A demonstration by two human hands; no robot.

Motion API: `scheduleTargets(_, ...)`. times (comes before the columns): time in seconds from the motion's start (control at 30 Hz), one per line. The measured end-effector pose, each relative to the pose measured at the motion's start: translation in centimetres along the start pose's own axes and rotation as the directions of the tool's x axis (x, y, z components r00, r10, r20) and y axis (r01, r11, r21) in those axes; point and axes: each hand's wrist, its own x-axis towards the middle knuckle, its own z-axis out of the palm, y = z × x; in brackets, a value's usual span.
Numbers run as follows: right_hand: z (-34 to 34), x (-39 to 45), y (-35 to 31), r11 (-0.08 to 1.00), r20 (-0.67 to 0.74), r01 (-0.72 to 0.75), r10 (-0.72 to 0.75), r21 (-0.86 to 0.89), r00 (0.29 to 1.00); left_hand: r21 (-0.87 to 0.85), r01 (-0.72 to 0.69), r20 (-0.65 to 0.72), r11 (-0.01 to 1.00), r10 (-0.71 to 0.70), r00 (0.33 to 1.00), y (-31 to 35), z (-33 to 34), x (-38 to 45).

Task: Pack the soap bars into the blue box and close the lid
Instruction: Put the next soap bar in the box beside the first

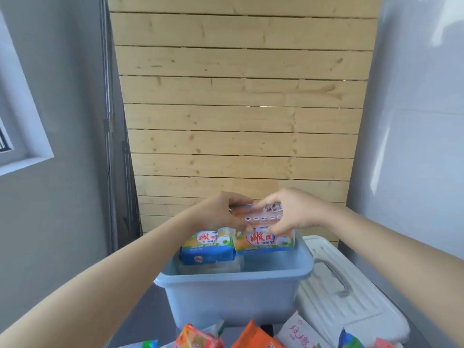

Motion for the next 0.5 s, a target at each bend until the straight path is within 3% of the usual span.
scheduleTargets(0.17, 1.0, 2.9, 0.4, 0.985, 0.101, -0.007, 0.025, -0.174, 0.995, -0.026, 0.036, 0.041, 0.999, -0.035, 0.999, -3.9, 0.7, 1.4)
scheduleTargets(0.27, 2.1, 4.7, 0.3, 0.965, 0.151, 0.016, 0.024, -0.261, 0.988, 0.043, 0.049, 0.024, 0.998, -0.05, 0.998, -4.8, 1.4, 1.7)
scheduleTargets(0.37, 3.4, 5.3, 1.6, 0.974, 0.193, 0.023, 0.021, -0.223, 0.981, 0.095, 0.069, -0.074, 0.993, -0.062, 0.995, -5.1, 2.3, 2.1)
scheduleTargets(0.5, 5.0, 4.7, 3.5, 0.991, 0.182, 0.005, 0.019, -0.134, 0.983, 0.163, 0.075, -0.102, 0.984, -0.059, 0.993, -4.9, 3.7, 2.6)
